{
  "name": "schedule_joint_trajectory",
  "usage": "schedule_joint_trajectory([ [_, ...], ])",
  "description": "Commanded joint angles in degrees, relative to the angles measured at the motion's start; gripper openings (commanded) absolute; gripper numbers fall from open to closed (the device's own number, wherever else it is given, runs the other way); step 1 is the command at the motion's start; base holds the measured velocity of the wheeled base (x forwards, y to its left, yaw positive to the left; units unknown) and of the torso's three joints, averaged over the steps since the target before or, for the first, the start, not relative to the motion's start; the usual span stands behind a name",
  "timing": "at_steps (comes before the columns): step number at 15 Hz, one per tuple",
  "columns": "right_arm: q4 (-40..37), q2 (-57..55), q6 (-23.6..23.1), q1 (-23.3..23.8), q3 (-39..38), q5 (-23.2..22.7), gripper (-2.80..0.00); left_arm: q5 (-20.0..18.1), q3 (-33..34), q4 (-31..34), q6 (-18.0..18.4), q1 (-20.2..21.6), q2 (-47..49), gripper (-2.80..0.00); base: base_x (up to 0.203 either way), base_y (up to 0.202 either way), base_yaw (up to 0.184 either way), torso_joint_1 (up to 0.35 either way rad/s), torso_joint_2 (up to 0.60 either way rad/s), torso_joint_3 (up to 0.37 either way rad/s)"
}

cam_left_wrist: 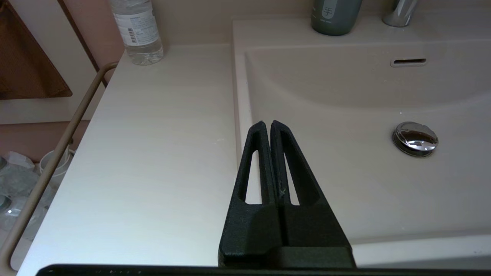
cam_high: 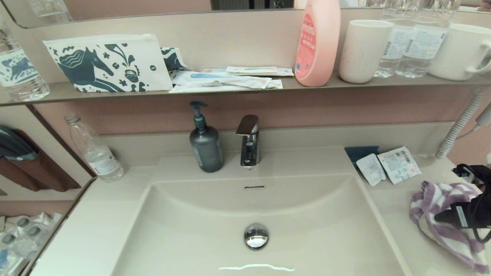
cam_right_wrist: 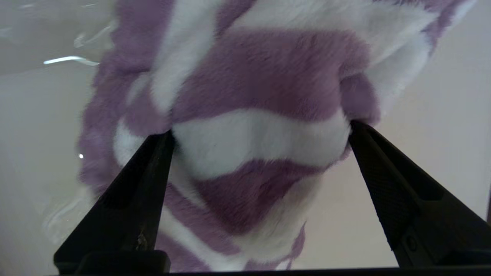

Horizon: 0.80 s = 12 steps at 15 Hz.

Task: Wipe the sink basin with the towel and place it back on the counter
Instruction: Pick up the cloth

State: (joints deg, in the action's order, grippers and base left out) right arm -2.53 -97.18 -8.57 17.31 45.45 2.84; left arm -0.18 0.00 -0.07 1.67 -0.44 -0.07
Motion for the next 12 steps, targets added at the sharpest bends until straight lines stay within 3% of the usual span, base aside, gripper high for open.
schedule_joint_trajectory([
  [1, 1.58, -4.34, -0.29, 1.37, 0.17, 0.00, 0.00, 0.01, 0.00, -0.01, 0.00, 0.00, 0.07, -2.80, 0.000, 0.000, 0.000, 0.000, 0.00, 0.000],
  [6, 5.95, -9.01, -2.50, 2.64, -0.30, 0.06, 0.00, 0.01, 0.00, -0.01, 0.00, 0.00, 0.07, -2.80, 0.000, 0.000, 0.000, 0.000, 0.00, 0.000],
  [7, 5.95, -9.25, -2.70, 2.64, -0.65, 0.06, -2.80, 0.01, 0.00, -0.01, 0.03, 0.00, 0.07, -2.80, 0.000, 0.000, 0.000, 0.000, 0.00, 0.000],
  [12, 5.75, -6.36, -2.59, 2.81, -0.74, -0.12, -2.80, 0.01, 0.00, -0.01, 0.00, 0.00, 0.07, -2.80, 0.000, 0.000, 0.000, 0.000, 0.00, 0.000],
])
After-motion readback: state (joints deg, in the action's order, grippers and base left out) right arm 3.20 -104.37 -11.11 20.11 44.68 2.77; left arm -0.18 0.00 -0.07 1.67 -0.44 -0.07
